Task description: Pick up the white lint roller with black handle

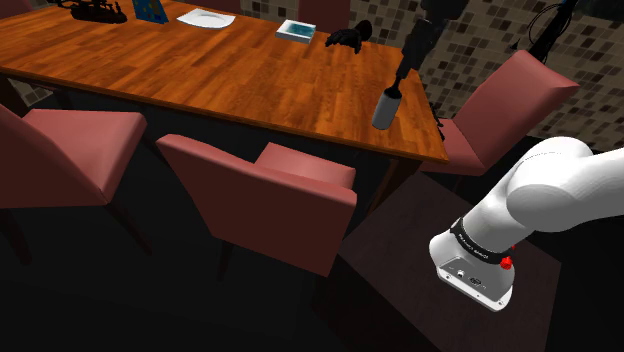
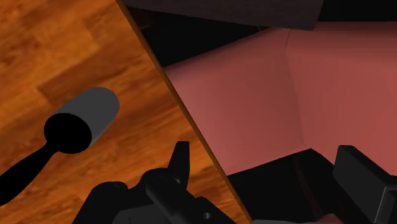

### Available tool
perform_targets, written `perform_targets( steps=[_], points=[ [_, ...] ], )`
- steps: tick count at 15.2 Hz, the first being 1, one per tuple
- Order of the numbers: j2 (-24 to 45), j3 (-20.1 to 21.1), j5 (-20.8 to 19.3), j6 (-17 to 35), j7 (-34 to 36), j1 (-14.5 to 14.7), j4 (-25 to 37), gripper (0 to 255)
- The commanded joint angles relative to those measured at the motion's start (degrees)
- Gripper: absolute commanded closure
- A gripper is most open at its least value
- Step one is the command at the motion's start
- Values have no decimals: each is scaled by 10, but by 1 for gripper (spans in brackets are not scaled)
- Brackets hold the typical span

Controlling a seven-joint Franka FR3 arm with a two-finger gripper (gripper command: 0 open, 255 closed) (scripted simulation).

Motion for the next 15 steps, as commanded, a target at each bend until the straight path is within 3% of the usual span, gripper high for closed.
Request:
perform_targets(
  steps=[1,15],
  points=[
    [0,0,0,0,0,0,0,0],
    [111,-17,-105,258,82,-124,-96,0]
  ],
)
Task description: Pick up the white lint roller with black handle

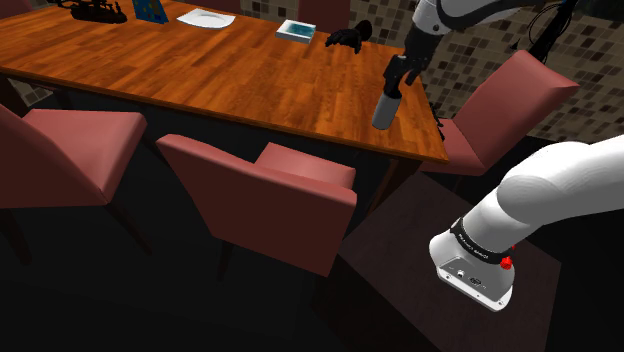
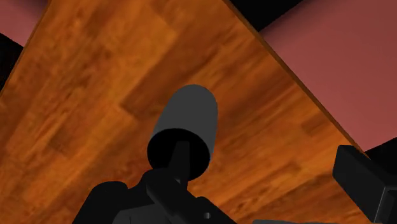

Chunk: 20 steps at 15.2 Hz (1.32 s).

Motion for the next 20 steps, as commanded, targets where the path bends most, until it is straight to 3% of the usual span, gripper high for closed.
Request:
perform_targets(
  steps=[1,5,14,15,20],
  points=[
    [25,-4,-18,45,15,-21,-11,0],
    [68,-10,-52,109,45,-58,-17,0],
    [102,-9,-61,177,55,-62,-53,0],
    [101,-8,-60,176,56,-62,-53,255],
    [102,-9,-61,178,56,-62,-53,255]
  ],
)
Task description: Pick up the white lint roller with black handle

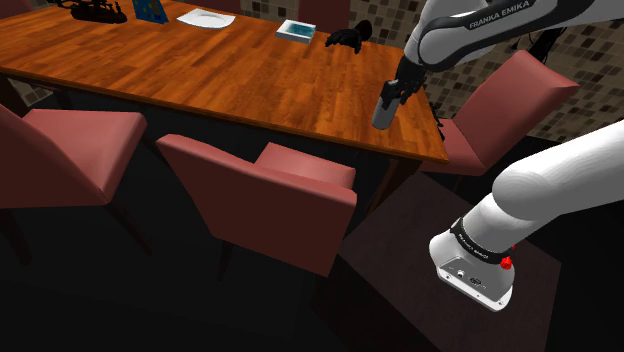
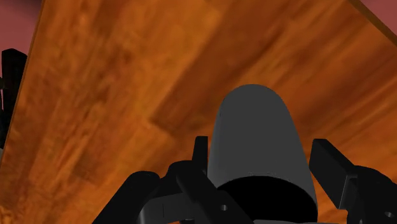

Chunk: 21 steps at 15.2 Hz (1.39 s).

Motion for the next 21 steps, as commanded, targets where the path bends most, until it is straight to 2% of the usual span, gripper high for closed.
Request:
perform_targets(
  steps=[1,4,19,21],
  points=[
    [1,0,0,0,0,0,-2,255],
    [2,-1,0,-1,-1,0,0,255],
    [-55,-1,15,-133,-19,6,76,255],
    [-56,-1,15,-135,-19,7,77,255]
  ],
)
